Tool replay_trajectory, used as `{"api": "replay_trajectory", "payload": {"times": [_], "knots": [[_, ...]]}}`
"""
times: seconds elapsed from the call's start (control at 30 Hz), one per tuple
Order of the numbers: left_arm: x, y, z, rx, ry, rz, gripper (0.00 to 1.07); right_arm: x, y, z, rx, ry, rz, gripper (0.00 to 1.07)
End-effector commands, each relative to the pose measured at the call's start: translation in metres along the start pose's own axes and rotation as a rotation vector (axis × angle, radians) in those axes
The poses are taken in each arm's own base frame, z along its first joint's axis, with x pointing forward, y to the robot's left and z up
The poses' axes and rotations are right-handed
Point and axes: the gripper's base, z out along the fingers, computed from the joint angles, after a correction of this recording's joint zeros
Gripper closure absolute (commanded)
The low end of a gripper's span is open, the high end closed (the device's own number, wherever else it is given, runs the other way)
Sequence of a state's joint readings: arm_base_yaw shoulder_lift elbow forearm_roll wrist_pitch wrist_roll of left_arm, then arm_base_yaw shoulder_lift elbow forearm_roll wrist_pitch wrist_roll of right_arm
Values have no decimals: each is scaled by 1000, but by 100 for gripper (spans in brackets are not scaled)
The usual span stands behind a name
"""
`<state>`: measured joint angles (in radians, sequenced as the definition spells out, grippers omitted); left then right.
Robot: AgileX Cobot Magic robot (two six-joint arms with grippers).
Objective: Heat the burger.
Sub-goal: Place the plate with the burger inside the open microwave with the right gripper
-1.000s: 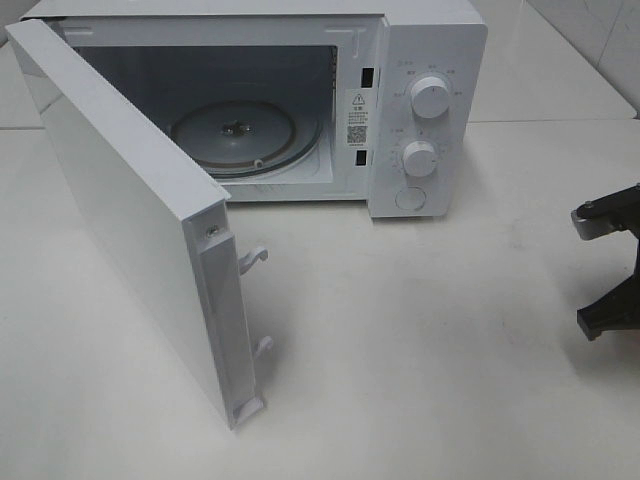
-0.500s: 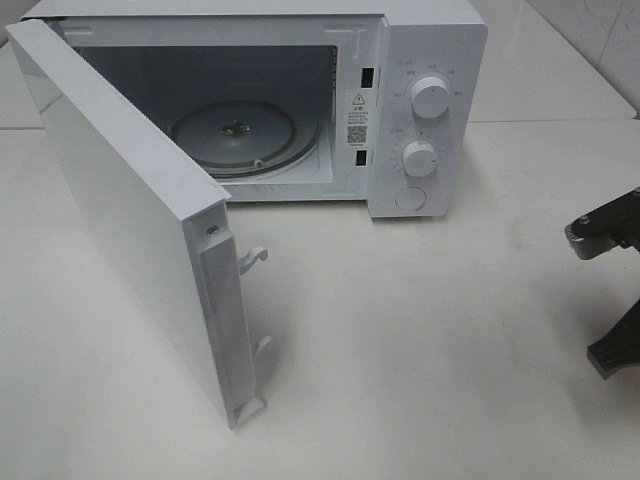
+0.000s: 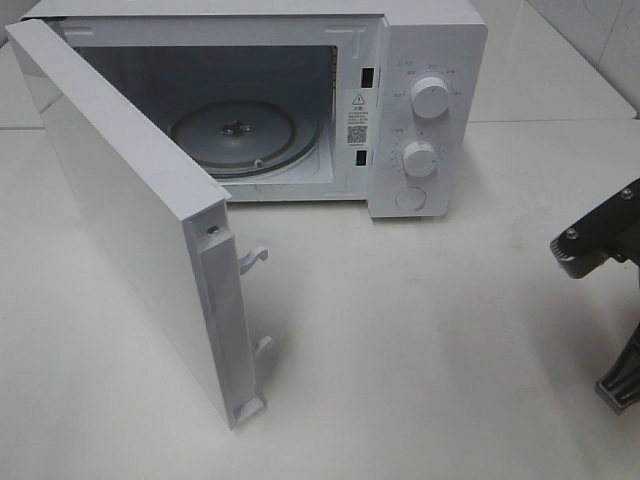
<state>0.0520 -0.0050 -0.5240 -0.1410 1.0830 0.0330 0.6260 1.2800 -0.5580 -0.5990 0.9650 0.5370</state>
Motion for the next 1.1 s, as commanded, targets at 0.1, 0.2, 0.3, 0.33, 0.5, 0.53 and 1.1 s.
{"api": "replay_trajectory", "payload": {"times": [0.1,0.2,0.3,0.33,0.5,0.53,1.1], "knots": [[1,0,-1,0,-24,-6,17,5,6,-11,85,-22,-138,107],[1,0,-1,0,-24,-6,17,5,13,-16,99,-52,-192,107],[1,0,-1,0,-24,-6,17,5,22,-22,105,-86,-251,107],[1,0,-1,0,-24,-6,17,5,22,-22,105,-86,-251,107],[1,0,-1,0,-24,-6,17,8,36,-30,106,-143,-340,107],[1,0,-1,0,-24,-6,17,9,42,-34,110,-170,-383,107],[1,0,-1,0,-24,-6,17,26,79,-57,125,-333,-713,107]]}}
